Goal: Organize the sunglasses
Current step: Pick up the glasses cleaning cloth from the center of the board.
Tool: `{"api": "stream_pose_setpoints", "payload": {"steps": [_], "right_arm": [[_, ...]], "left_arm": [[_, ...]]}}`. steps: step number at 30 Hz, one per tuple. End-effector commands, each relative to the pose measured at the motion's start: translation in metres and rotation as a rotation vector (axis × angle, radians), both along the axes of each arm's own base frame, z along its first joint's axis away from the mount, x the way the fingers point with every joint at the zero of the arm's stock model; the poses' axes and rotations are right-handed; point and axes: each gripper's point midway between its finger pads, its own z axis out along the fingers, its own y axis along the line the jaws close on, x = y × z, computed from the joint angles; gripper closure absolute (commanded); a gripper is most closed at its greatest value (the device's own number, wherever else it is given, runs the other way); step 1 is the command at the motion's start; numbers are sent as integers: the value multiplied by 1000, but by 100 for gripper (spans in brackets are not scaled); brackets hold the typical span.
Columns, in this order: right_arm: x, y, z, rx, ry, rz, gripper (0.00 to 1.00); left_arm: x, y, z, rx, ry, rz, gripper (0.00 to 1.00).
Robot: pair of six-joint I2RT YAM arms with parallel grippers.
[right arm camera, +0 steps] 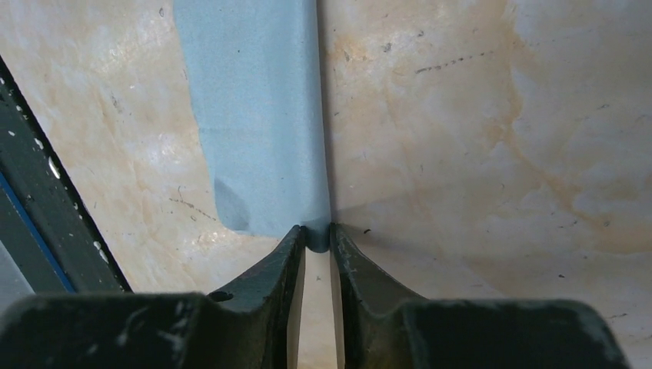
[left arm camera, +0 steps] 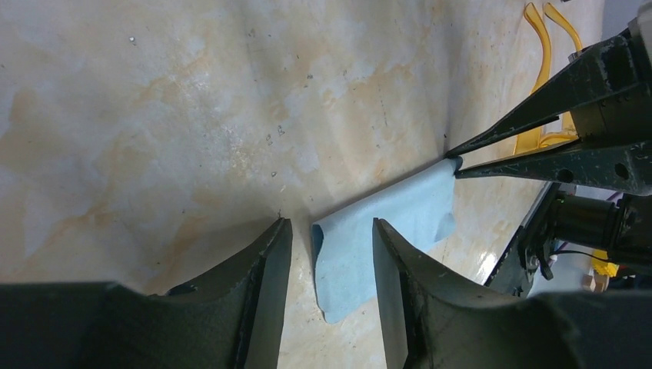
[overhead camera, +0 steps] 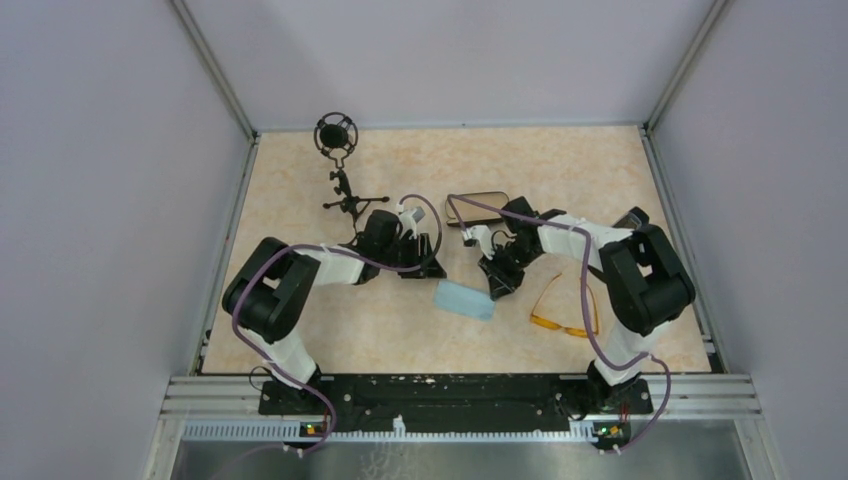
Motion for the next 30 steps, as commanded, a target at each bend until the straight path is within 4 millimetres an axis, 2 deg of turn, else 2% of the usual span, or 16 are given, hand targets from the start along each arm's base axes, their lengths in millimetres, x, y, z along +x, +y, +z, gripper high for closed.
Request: {"api": "stream_pose_setpoints", "payload": {"steps": [1, 4, 6, 13, 22, 30], "right_arm": [[6, 4, 6, 25, -2, 14, 86], [11, 2, 6, 11, -16, 9, 96], [17, -1, 6, 2, -23, 2, 99], [38, -6, 2, -20, -62, -21, 100], [38, -5, -1, -18, -54, -23, 99], [37, -5, 0, -14, -56, -21, 98]], "left_arm": [[4, -5, 7, -30, -58, -49, 51], [1, -9, 9, -57, -70, -82, 52], [-1, -11, 10, -76, -90, -107, 52], [-6, -18, 9, -129, -157, -197, 53], [-21, -21, 3, -176, -138, -274, 64], [-12, -19, -3, -133, -130, -233, 79]]}}
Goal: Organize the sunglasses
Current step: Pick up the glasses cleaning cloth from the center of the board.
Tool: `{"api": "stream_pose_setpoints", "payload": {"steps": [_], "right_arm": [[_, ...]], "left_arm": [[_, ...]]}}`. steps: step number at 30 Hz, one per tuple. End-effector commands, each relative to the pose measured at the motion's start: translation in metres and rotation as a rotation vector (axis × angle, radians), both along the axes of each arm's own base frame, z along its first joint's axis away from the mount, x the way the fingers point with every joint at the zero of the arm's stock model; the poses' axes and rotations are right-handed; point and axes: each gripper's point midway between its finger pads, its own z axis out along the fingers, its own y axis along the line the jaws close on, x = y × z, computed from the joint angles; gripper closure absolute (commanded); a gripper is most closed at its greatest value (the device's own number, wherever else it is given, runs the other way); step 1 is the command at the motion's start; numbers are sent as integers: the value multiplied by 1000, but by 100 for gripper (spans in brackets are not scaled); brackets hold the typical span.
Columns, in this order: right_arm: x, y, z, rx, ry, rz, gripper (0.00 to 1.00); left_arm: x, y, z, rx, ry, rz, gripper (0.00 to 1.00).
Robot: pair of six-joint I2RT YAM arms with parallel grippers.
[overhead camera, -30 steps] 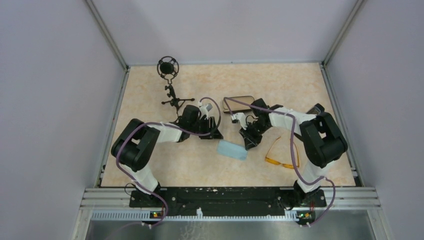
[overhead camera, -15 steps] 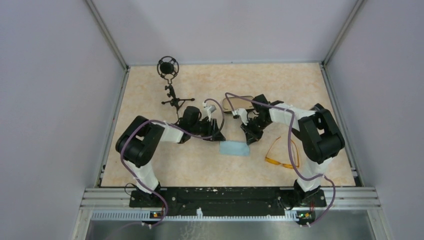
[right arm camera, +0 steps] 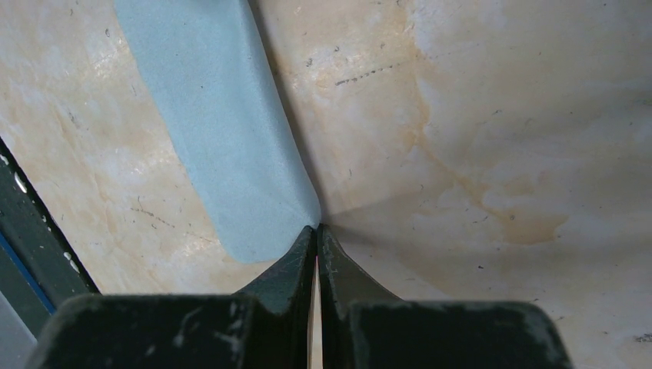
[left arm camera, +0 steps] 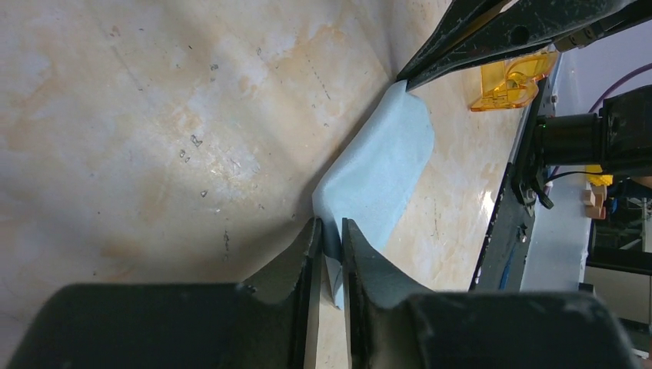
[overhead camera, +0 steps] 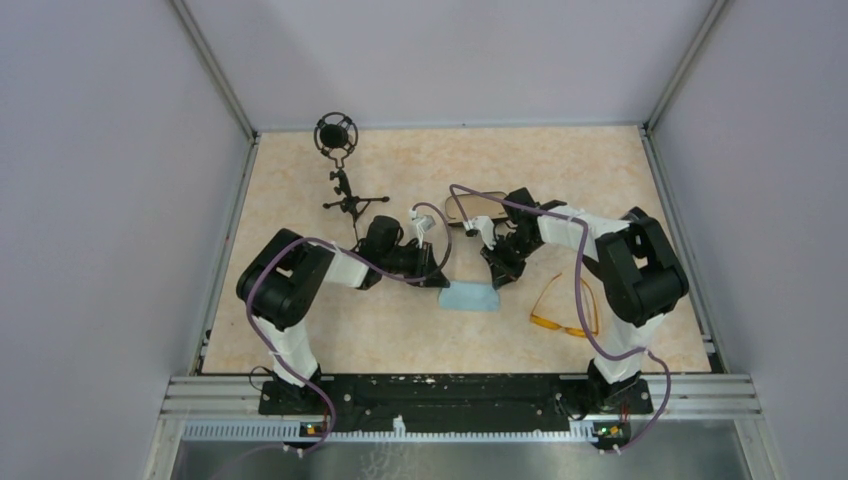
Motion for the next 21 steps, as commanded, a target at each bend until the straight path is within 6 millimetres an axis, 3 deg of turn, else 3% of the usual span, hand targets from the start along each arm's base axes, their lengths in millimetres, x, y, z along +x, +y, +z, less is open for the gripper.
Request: {"api": "stream_pose_setpoints", "payload": {"steps": [1, 8, 21], "right_arm": [[11, 2, 2, 11, -39, 8, 98], [16, 2, 9, 20, -83, 9, 100], [66, -11, 39, 32, -219, -44, 100]], "left_arm": [[12, -2, 3, -3, -48, 11, 81], [22, -4, 17, -37, -110, 66, 100], [54, -15, 40, -93, -219, 147, 100]]}}
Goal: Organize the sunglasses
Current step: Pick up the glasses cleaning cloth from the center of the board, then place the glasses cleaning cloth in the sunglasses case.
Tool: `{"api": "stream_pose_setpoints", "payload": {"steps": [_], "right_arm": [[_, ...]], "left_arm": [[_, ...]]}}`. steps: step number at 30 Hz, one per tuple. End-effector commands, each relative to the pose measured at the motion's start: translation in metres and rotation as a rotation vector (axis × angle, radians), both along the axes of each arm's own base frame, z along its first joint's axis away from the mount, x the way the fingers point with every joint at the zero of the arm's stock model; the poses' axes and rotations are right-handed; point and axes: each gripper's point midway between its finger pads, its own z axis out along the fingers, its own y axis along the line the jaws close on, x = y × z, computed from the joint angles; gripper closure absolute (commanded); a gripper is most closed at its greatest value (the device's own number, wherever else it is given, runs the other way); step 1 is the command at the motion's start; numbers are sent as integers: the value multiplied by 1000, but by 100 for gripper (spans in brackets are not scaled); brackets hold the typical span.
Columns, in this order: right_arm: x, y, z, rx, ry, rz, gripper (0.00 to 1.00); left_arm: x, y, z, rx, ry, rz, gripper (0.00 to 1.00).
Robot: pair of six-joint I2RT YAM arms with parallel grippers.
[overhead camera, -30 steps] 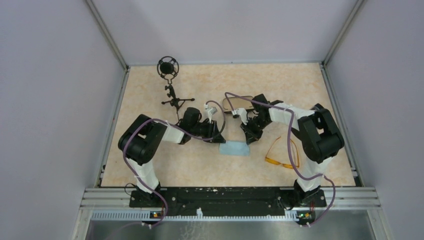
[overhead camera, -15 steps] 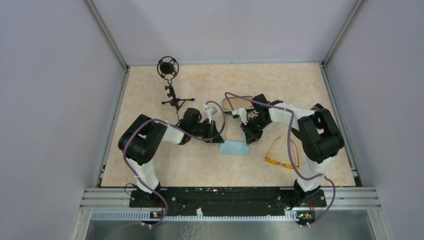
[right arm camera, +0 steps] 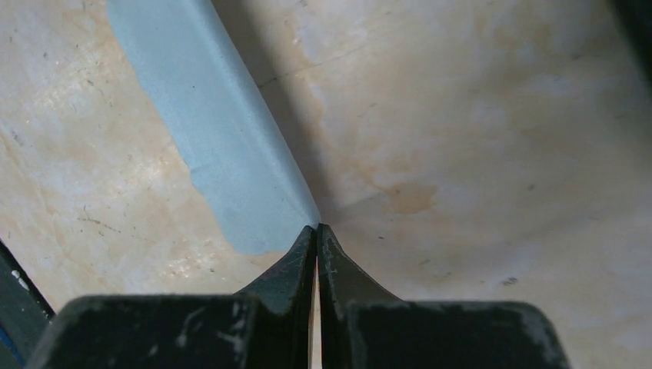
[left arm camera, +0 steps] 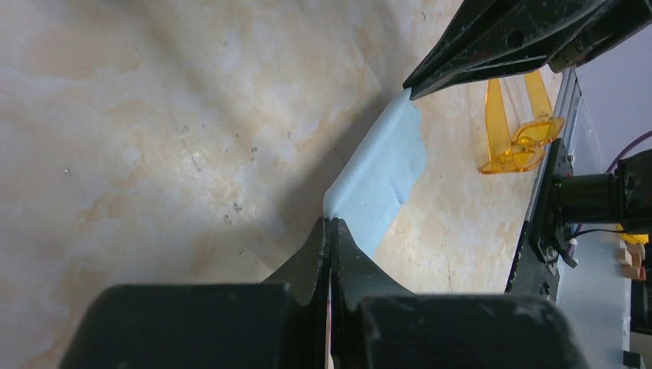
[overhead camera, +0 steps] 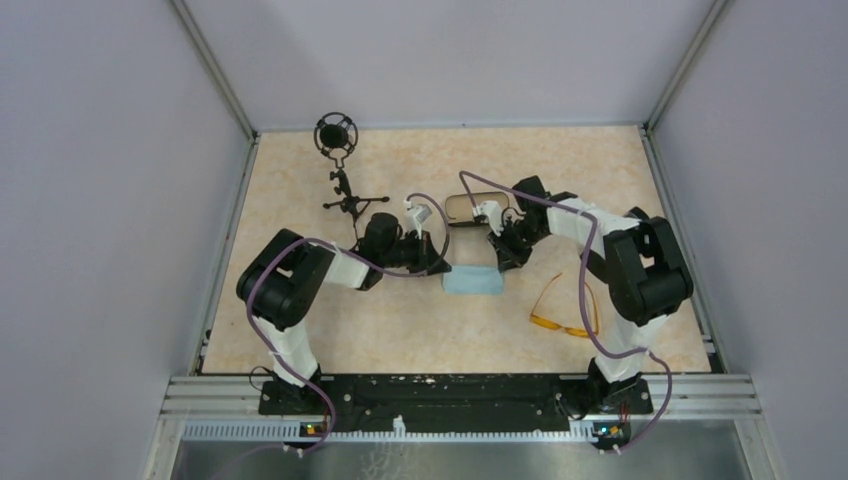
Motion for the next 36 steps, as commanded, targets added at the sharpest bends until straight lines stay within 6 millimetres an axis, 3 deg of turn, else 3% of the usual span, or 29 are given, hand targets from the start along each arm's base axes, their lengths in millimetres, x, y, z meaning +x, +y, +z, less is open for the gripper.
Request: {"api": "stream_pose_setpoints", "payload": {"steps": [1, 11, 24, 36], "right_arm": [[42, 1, 34, 39, -144, -6, 100], [79, -4, 48, 36, -214, -22, 100], [119, -15, 63, 48, -270, -75, 100], [151, -17, 72, 59, -298, -112, 100]], "left_arm": [[27, -12, 32, -77, -117, 43, 100], [64, -27, 50, -112, -175, 89, 100], [101, -32, 57, -85, -217, 177, 100], [133, -20, 54, -22, -216, 284, 100]]}}
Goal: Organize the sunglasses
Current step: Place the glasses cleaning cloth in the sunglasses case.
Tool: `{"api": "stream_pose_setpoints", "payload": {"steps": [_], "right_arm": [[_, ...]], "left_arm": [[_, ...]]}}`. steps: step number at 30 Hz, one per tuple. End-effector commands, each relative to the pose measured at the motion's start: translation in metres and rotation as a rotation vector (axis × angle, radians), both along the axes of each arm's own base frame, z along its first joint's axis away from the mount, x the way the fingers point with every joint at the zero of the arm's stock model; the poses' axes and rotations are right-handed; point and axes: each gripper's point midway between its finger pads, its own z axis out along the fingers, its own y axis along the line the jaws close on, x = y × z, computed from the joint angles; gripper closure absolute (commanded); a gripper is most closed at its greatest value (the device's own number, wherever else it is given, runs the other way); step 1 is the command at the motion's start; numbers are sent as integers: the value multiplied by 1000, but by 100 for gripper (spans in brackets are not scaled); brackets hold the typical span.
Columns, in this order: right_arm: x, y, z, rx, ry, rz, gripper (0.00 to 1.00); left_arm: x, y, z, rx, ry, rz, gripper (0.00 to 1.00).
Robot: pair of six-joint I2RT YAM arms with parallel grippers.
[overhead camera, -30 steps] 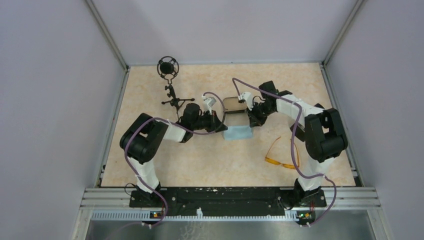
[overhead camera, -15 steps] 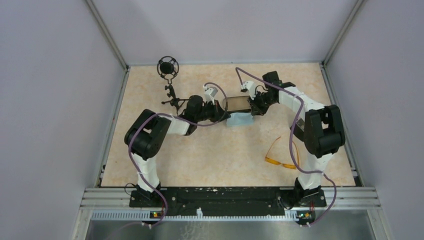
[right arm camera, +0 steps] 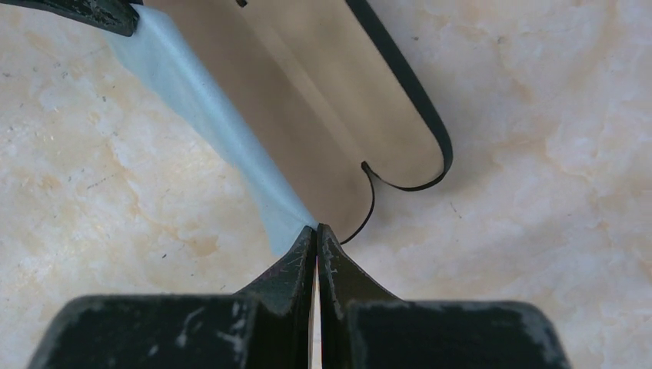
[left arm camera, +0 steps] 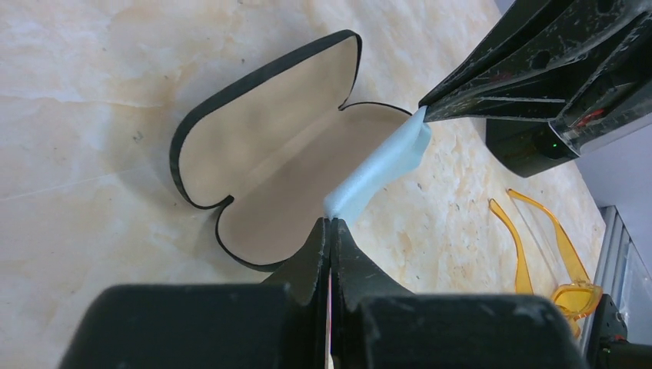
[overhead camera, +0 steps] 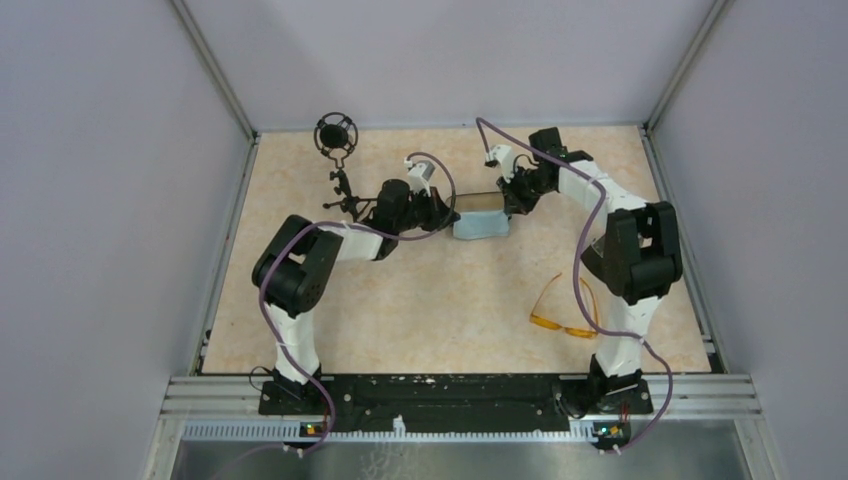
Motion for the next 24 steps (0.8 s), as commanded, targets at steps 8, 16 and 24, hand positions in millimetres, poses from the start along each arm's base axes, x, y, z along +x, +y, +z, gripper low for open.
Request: {"api": "stream_pose_setpoints", "payload": {"steps": [8, 16, 24], "right_arm": [[39, 2, 8, 9, -52, -18, 100], [47, 1, -6, -15, -27, -19, 100], [48, 0, -15, -24, -8, -13, 100]], "left_arm": [[31, 2, -7, 24, 2, 53, 100], [44, 5, -15, 40, 21, 62, 100], [46, 4, -22, 46, 44, 50, 100]]}}
